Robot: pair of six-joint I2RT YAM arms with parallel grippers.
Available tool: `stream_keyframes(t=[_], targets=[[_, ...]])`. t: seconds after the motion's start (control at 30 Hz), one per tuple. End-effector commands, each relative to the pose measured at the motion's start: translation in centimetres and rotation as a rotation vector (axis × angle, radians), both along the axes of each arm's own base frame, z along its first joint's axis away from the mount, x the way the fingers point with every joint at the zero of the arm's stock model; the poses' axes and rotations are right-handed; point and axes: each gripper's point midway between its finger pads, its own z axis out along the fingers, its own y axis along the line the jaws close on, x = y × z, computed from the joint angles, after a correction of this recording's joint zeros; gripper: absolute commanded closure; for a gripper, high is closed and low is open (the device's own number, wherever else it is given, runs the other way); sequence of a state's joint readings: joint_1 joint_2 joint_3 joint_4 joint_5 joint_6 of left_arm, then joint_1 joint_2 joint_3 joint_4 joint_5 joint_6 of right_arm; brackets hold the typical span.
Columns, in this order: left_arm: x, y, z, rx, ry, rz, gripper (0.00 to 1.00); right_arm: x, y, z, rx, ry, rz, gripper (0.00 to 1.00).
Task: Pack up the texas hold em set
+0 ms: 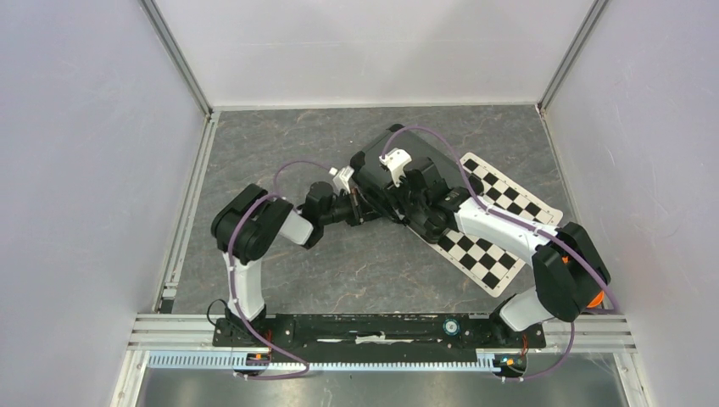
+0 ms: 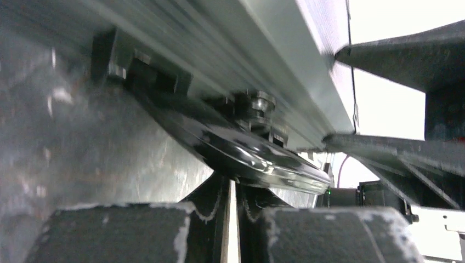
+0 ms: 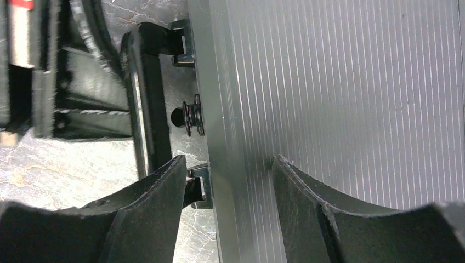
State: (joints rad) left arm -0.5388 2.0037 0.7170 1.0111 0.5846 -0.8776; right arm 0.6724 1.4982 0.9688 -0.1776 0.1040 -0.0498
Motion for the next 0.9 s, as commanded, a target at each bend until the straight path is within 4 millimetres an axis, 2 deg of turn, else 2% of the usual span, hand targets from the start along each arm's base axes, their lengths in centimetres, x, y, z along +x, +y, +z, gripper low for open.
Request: stream_keyframes(t=[0.0, 0.1, 0.3, 0.43, 0.53, 0.63, 0.77, 0.87], targets=[[-1.9, 1.6, 0.5, 0.044, 0.034, 0.040, 0.89, -1.1, 1.0, -0.7, 0.031, 0.071, 0.032, 0.36], [-3.1, 2.6, 0.1, 0.078, 0.072, 0.046, 0.89, -1.0, 1.5, -0.8, 0.041, 0.078, 0.043, 0.33], [-4.9, 3.7, 0.8, 0.114, 0.093, 0.032, 0.89, -0.7, 2.0, -1.6, -0.008, 0.072, 0.039, 0.20], [-6.0, 6.1, 0.1, 0.249, 0.112, 0.069, 0.98, -0.3, 1.7, -1.9, -0.068, 0.043, 0.005, 0.19], [-6.0, 7.3, 1.0, 0.301, 0.069, 0.108, 0.98, 0.0, 1.5, -2.3, -0.110, 0.025, -0.019, 0.20], [-5.2, 7.1, 2.0, 0.301, 0.029, 0.114, 0.96, 0.0, 1.6, -3.0, -0.142, 0.030, -0.020, 0.19], [-3.2, 5.1, 0.8, 0.299, 0.032, 0.058, 0.92, -0.2, 1.9, -3.2, -0.145, 0.030, -0.025, 0.15], [-1.8, 4.0, 0.4, 0.269, 0.039, 0.065, 0.94, -0.3, 1.8, -2.3, -0.122, 0.010, -0.029, 0.16]])
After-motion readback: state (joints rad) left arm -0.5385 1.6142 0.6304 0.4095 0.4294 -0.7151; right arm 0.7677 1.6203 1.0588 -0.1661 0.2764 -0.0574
